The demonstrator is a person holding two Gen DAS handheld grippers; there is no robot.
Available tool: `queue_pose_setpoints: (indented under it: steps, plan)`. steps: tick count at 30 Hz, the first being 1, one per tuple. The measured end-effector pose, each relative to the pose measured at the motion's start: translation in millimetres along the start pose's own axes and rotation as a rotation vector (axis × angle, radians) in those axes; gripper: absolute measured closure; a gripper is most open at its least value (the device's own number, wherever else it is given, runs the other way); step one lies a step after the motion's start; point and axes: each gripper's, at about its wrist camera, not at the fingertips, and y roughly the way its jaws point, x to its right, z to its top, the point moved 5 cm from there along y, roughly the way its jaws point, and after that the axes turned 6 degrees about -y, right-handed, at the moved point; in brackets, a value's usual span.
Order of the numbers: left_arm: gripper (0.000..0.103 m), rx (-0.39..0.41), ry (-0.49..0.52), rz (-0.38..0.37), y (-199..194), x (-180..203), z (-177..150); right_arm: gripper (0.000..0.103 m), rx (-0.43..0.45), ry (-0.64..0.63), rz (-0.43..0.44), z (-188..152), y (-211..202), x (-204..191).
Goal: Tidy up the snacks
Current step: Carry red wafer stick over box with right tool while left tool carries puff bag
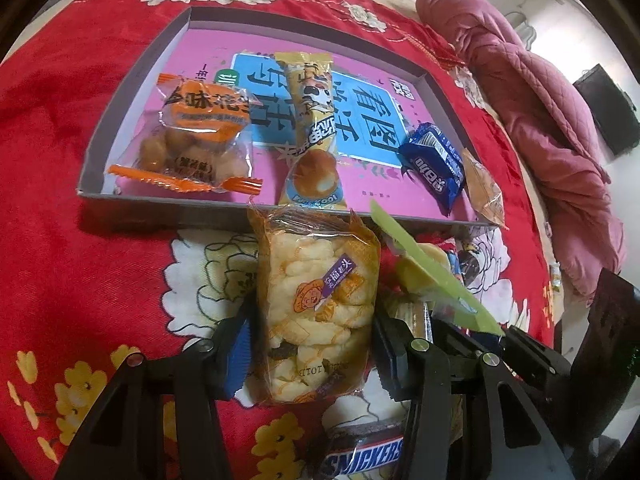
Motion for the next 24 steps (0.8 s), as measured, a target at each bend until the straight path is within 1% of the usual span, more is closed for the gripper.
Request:
queue_pose_setpoints:
  steps: [5, 7, 13, 19, 24]
  plan:
    - [0.05, 0.006, 0.011, 0.009, -3.3, -0.5, -1.2, 0.078, -0.011, -0.078, -0.063, 3.2, 9.6, -9.1]
    - [0.05, 0.007, 0.013, 0.008, -5.1, -2.0, -1.8, 0.079, -0.007, -0.099, -0.074, 4.5, 11.0, -10.5]
    - [0.05, 0.017, 0.022, -0.014, -13.8, -0.2, -2.2, 0.079, 0.029, -0.083, -0.051, 4.9, -0.9, -7.1]
    - [0.05, 0.032, 0.027, -0.031, -25.8, 1.1, -3.6, 0.079, 0.115, -0.071, -0.041, 8.5, -27.0, -6.1]
    - [0.05, 0.051, 0.035, -0.033, -36.3, 2.7, -3.3, 0.079, 0.138, -0.059, -0.026, 10.0, -32.3, -5.0]
